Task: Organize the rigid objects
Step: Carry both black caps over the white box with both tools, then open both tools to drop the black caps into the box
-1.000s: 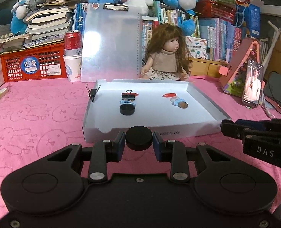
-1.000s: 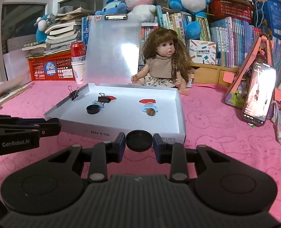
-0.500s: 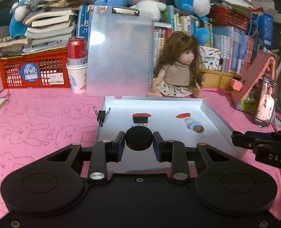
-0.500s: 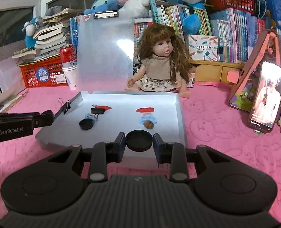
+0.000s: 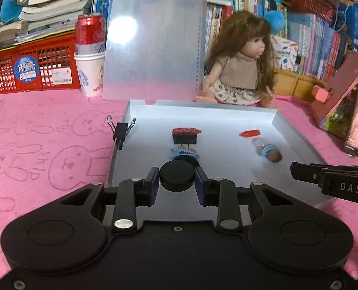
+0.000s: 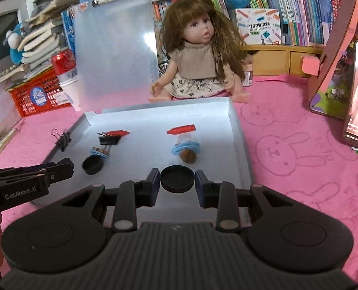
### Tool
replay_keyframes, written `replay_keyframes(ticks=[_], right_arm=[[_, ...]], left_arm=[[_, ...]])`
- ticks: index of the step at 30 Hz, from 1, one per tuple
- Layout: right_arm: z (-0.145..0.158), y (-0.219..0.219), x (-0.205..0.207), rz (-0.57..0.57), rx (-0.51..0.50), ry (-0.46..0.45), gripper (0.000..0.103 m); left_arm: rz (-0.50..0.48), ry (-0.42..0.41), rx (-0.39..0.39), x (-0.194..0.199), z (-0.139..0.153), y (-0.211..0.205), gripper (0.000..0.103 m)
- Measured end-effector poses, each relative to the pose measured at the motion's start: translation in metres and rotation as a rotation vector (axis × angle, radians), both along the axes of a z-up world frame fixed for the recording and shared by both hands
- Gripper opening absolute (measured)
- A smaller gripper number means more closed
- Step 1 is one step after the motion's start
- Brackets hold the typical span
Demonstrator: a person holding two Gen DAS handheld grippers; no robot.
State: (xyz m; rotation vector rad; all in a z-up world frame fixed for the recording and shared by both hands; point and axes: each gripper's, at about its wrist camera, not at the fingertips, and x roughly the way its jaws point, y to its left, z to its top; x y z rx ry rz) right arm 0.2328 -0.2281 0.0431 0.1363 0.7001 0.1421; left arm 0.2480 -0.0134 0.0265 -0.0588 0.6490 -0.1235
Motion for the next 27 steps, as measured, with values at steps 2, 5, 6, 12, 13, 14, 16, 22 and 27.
replay_keyframes(ticks=[2,5,6,12,13,14,16,22,27], right_arm=[[-0.004,0.000,0.005,-0.002,-0.010,0.005,0.037],[-0.009,0.002,0.011,-0.003,-0.037,0.003,0.037],[-0.011,0.002,0.013,-0.002,-0.045,0.002,0.037],[-0.018,0.008,0.023,0.000,-0.086,0.004,0.037],[-0.019,0.009,0.025,0.002,-0.091,0.003,0.037],[-0.019,0.010,0.026,0.002,-0.096,0.003,0.037],[-0.021,0.011,0.029,0.005,-0.103,0.004,0.037],[-0.025,0.011,0.035,0.002,-0.102,0.000,0.037],[-0.025,0.011,0.035,0.008,-0.113,-0.007,0.038]], left_arm=[[0.005,0.012,0.002,0.007,-0.005,-0.001,0.030],[0.004,0.020,0.007,0.013,-0.012,-0.002,0.030],[0.003,0.015,0.015,0.015,-0.014,-0.004,0.030],[-0.001,0.000,0.027,0.023,-0.017,-0.007,0.030],[0.000,-0.002,0.029,0.025,-0.017,-0.008,0.030],[0.001,-0.004,0.030,0.026,-0.017,-0.008,0.030],[0.003,-0.008,0.032,0.029,-0.017,-0.009,0.030],[0.013,-0.019,0.032,0.035,-0.019,-0.010,0.030],[0.016,-0.029,0.044,0.035,-0.022,-0.012,0.031]])
